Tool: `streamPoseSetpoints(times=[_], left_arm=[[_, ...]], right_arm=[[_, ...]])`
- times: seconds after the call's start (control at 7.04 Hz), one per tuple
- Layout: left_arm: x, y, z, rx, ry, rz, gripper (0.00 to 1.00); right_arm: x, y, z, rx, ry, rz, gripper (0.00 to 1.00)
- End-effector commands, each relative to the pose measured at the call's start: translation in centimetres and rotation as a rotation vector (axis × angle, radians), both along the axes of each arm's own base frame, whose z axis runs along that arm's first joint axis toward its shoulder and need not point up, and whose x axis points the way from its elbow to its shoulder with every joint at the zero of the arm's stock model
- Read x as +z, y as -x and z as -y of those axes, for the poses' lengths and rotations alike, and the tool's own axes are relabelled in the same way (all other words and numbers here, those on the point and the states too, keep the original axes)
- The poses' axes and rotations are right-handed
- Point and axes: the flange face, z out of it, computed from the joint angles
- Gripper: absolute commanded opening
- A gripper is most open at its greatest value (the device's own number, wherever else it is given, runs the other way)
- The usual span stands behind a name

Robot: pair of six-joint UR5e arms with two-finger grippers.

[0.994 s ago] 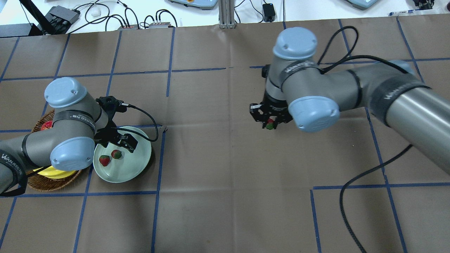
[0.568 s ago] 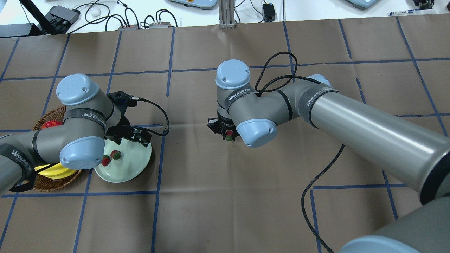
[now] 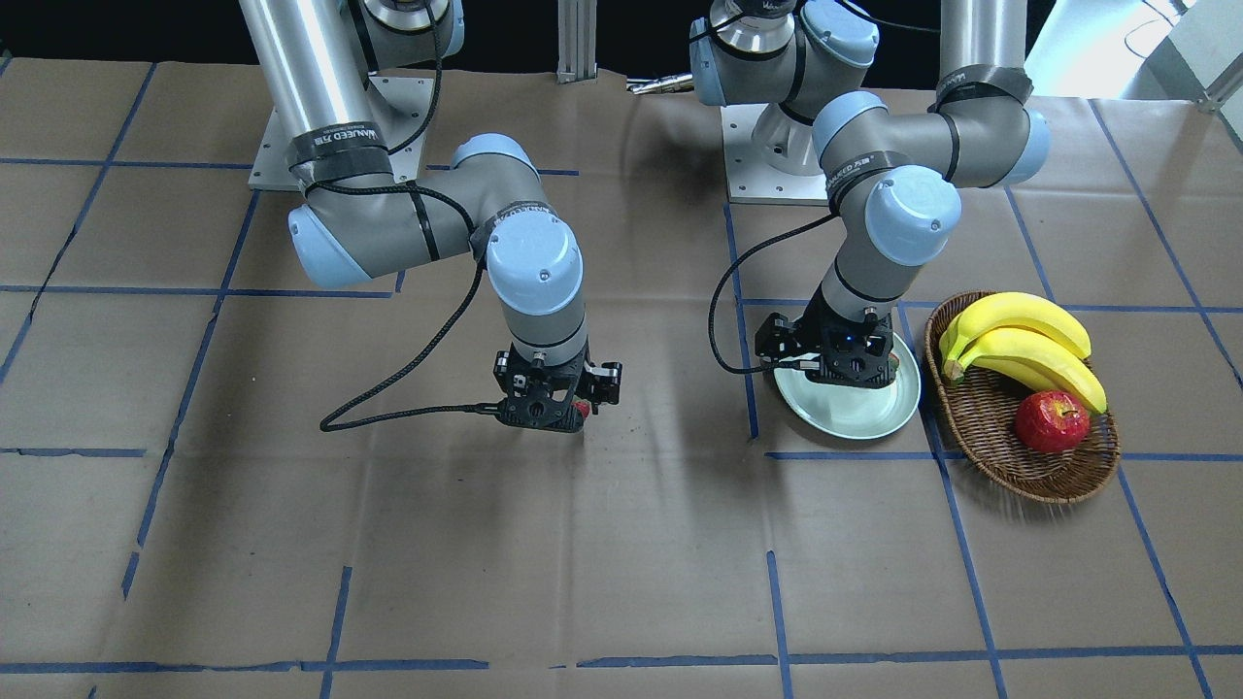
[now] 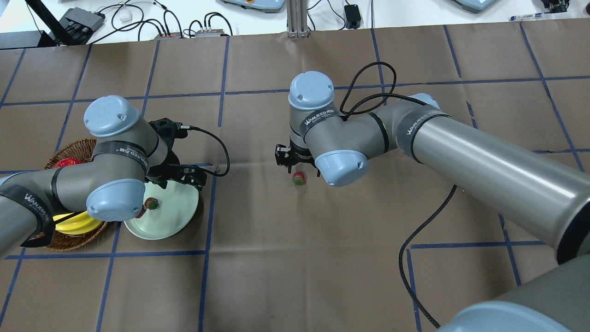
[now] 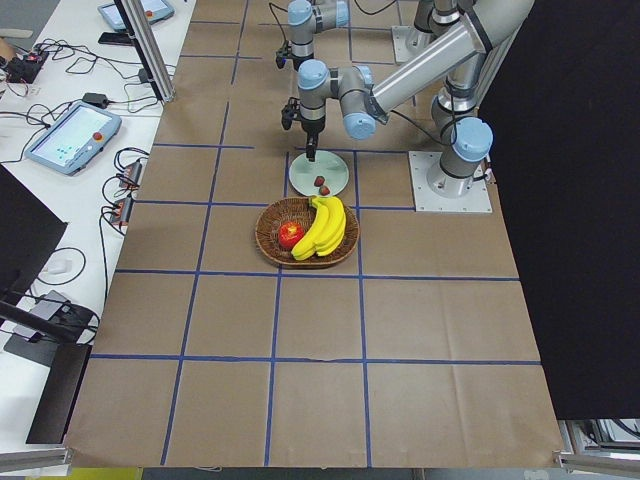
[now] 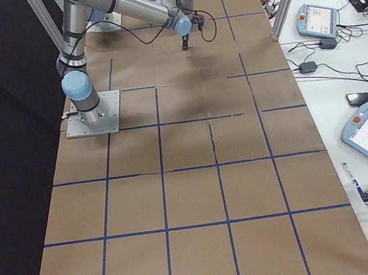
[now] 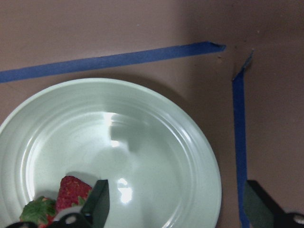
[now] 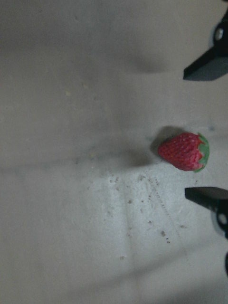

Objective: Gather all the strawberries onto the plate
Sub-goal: 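Release the strawberry at the center with the right while the left reaches toward it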

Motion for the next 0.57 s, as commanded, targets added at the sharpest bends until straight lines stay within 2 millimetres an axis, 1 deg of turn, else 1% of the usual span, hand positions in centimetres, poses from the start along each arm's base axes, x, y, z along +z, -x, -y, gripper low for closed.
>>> streamPoseSetpoints(times=[0.0, 0.14, 0.28, 0.43], left_arm=[[0.9, 3.6, 0.5, 0.052, 0.018, 0.000, 0.99], [1.4, 6.5, 0.9, 0.074, 0.028, -0.052, 0.99], [1.7, 9.1, 1.6, 0.075, 0.032, -0.078, 0.99], [0.9, 12.3, 1.6, 0.081, 0.016, -0.097, 0.99]], right_arm=[[6.3, 4.4, 0.3, 0.060, -0.005, -0.016, 1.00], [10.9, 10.1, 0.4, 0.069, 0.000, -0.015, 1.00], [15.0, 15.9, -0.4, 0.080, -0.016, -0.027, 1.00], [17.3, 19.7, -1.4, 0.090, -0.037, -0.042, 1.00]])
